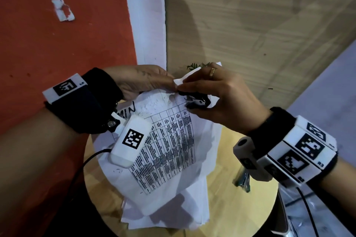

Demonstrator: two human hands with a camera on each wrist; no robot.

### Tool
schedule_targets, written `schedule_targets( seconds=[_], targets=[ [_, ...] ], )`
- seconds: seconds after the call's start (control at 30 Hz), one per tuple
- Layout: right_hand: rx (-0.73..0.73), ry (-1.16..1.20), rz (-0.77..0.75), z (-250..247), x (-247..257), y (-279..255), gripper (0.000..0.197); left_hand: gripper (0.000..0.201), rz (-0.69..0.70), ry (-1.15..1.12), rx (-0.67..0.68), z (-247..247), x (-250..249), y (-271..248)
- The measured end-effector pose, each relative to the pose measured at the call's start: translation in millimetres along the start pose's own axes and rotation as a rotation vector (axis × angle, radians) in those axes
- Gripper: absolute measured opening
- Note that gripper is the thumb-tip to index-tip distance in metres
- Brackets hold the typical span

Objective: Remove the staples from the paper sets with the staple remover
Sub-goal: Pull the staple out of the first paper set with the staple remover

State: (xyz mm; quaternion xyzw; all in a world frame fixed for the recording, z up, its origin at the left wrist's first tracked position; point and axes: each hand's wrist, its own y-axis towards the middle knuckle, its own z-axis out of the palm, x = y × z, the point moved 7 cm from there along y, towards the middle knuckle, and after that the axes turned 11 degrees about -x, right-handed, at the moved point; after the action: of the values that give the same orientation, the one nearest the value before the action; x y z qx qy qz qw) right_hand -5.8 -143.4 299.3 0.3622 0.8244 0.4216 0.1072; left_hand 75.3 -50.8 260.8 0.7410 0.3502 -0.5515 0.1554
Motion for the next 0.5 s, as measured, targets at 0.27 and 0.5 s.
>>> schedule_targets(
  seconds=[0.27, 0.5],
  targets=[
    [0.013, -0.021, -0.036, 1.2, -0.2, 0.1, 0.035, 0.025, -0.033, 0.037, 0.020, 3.2, -4.9, -2.8],
    [0.043, -0.052, -0.085, -0.7, 3.4, -0.2, 0.035, 0.026, -0.055, 0.041, 0.008, 3.2, -5.5, -3.2]
  ],
)
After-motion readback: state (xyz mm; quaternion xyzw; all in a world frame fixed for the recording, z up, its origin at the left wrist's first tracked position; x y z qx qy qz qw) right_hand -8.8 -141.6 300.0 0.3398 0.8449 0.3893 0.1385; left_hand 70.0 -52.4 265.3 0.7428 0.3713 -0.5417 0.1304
